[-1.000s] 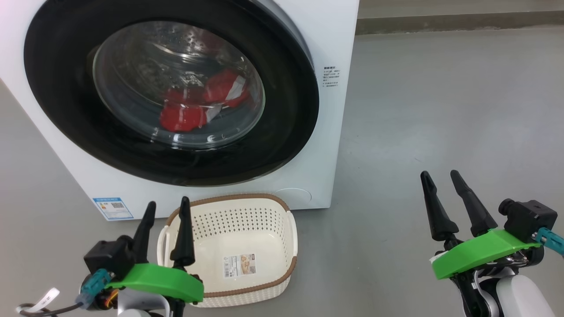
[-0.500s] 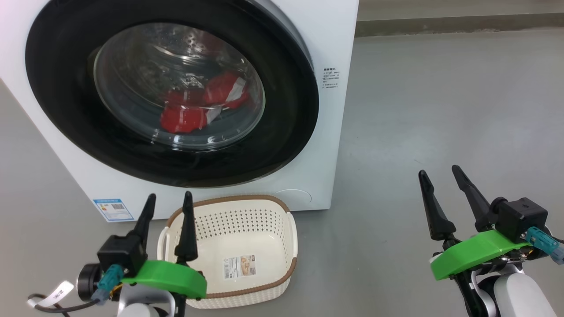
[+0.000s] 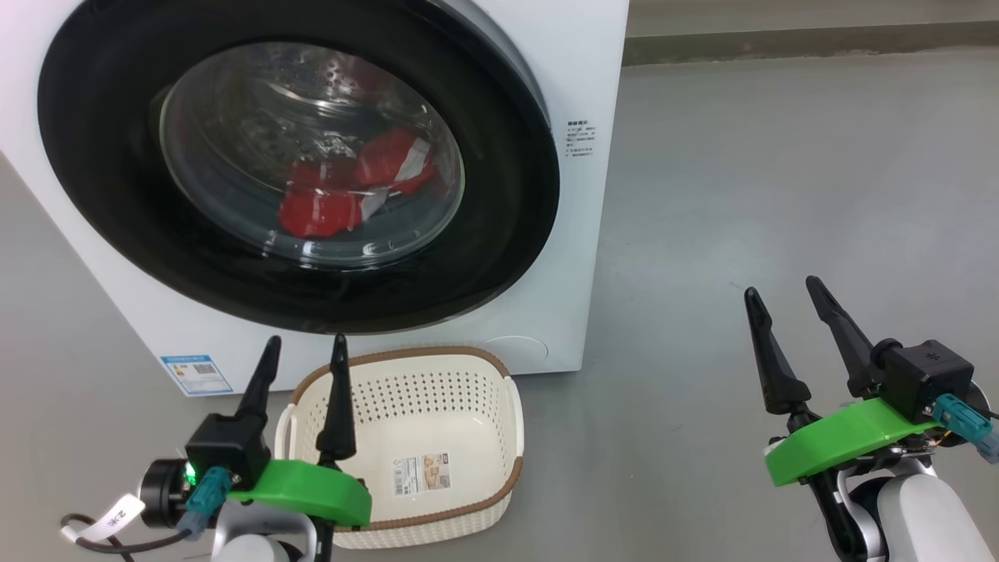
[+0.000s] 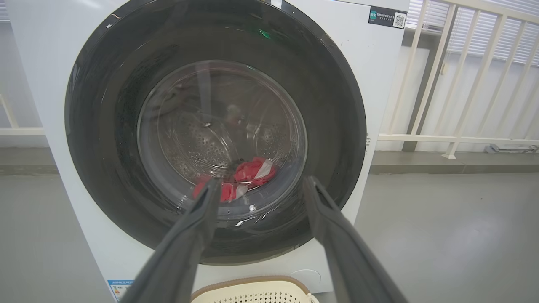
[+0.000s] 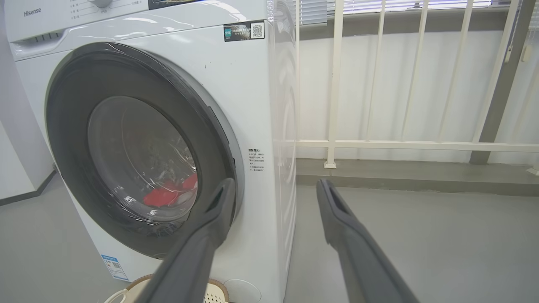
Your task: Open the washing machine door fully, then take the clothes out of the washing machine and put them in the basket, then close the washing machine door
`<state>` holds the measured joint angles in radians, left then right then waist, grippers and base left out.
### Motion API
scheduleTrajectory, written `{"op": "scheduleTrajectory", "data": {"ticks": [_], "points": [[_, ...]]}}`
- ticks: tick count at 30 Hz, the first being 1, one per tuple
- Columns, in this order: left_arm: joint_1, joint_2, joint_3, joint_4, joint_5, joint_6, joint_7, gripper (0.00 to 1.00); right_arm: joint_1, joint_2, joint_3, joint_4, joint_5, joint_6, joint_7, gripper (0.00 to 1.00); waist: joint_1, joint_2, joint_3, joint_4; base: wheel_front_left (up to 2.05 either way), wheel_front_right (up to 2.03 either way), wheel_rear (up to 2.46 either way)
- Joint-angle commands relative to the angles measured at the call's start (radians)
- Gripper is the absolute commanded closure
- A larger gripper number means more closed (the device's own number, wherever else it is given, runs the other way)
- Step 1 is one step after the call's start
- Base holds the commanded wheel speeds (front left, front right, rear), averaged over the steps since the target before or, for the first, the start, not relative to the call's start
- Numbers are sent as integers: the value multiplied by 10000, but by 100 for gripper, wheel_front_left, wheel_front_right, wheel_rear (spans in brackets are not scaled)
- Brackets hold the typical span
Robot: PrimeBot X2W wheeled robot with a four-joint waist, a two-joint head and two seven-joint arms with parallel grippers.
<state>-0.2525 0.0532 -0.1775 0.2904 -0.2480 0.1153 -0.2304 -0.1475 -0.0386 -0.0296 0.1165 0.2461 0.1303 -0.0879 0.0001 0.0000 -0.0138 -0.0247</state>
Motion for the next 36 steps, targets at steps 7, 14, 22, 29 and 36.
{"op": "scheduleTrajectory", "data": {"ticks": [7, 14, 22, 29, 36], "points": [[-458, 230, 277, -213, -140, 65, -22, 0, -394, -116, 143, -342, 36, 4, 18, 0, 0, 0, 43, 15, 0, 0, 0], [-459, 222, 261, -262, -333, 29, 44, 0, -395, -116, 95, -366, 155, 4, -33, 0, 0, 0, 79, 30, 0, 0, 0], [-495, 200, 181, -445, -429, 69, 66, 0, -438, -116, 80, -419, 157, 4, -86, 0, 0, 0, 226, 31, 0, 0, 0], [-615, 144, 0, -757, -573, 75, 80, 0, -678, -116, -123, -474, 425, 4, -304, 0, 0, 0, 508, 96, 0, 0, 0], [-722, 102, -203, -1105, -728, 54, 127, 0, -1096, -116, -188, -353, 618, 4, -413, 100, 0, 0, 838, 205, 0, 0, 0]]}}
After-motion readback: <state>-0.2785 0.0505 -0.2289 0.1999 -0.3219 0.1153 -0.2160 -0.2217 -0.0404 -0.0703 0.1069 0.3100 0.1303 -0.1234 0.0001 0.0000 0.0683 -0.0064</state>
